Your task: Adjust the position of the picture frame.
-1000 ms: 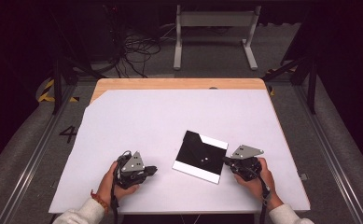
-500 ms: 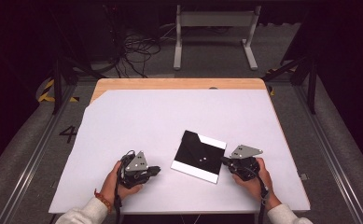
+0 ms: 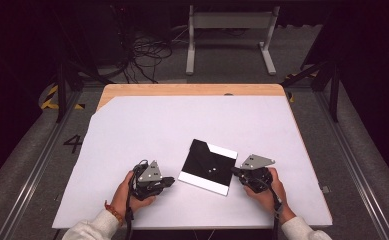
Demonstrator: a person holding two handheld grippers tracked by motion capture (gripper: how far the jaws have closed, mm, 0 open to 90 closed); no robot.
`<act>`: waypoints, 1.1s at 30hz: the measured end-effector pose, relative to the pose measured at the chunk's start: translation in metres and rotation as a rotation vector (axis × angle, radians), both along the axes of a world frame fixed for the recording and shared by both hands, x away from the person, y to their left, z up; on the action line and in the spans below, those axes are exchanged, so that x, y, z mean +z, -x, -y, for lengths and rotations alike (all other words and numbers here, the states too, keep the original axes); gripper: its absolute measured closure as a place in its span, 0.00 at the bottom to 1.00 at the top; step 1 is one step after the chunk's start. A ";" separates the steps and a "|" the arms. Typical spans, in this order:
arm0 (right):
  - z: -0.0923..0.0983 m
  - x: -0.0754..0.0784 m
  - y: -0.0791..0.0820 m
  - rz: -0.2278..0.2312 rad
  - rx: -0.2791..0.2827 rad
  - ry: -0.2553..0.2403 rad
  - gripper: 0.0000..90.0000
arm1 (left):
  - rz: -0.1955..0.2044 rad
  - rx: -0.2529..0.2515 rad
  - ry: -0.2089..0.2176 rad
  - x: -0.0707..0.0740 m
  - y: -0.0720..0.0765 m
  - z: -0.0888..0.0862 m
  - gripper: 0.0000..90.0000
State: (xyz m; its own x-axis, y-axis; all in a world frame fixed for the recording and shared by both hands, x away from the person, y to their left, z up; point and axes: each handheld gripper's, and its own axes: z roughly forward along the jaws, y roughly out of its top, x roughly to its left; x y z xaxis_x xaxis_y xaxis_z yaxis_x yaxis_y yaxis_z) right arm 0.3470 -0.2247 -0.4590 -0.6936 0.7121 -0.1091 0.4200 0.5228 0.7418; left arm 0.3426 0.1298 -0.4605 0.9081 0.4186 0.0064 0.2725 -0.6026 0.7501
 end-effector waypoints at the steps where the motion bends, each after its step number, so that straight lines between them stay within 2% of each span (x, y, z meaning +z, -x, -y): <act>1: -0.001 0.000 0.000 0.000 0.003 0.001 1.00 | -0.001 -0.002 -0.001 0.000 0.000 0.000 0.96; 7: -0.006 -0.001 -0.001 0.003 0.004 -0.001 1.00 | -0.004 -0.004 -0.002 0.000 -0.001 0.001 0.96; 13: -0.005 0.001 -0.003 -0.004 0.030 0.006 1.00 | -0.001 -0.002 -0.003 0.000 0.000 0.000 0.96; 15: -0.005 0.003 -0.003 -0.001 0.038 0.009 1.00 | -0.003 -0.003 0.002 0.001 0.000 0.000 0.96; 17: -0.001 0.009 -0.006 0.021 0.034 0.008 1.00 | 0.001 -0.001 0.003 0.001 0.001 -0.001 0.97; 21: 0.014 0.018 -0.021 0.029 -0.019 -0.046 1.00 | -0.004 0.000 -0.004 0.001 0.001 0.000 0.99; 25: 0.022 0.017 -0.040 0.035 -0.066 -0.052 1.00 | -0.006 -0.006 0.001 0.001 -0.001 0.004 1.00; 26: 0.021 0.016 -0.044 0.028 -0.069 -0.064 1.00 | -0.013 -0.010 0.000 0.000 -0.002 0.007 1.00; 30: 0.017 0.016 -0.053 0.040 -0.071 -0.056 1.00 | -0.016 -0.011 -0.003 0.000 -0.002 0.011 1.00; 33: 0.009 0.011 -0.063 0.025 -0.077 -0.053 1.00 | -0.010 -0.005 -0.020 -0.001 -0.003 0.014 1.00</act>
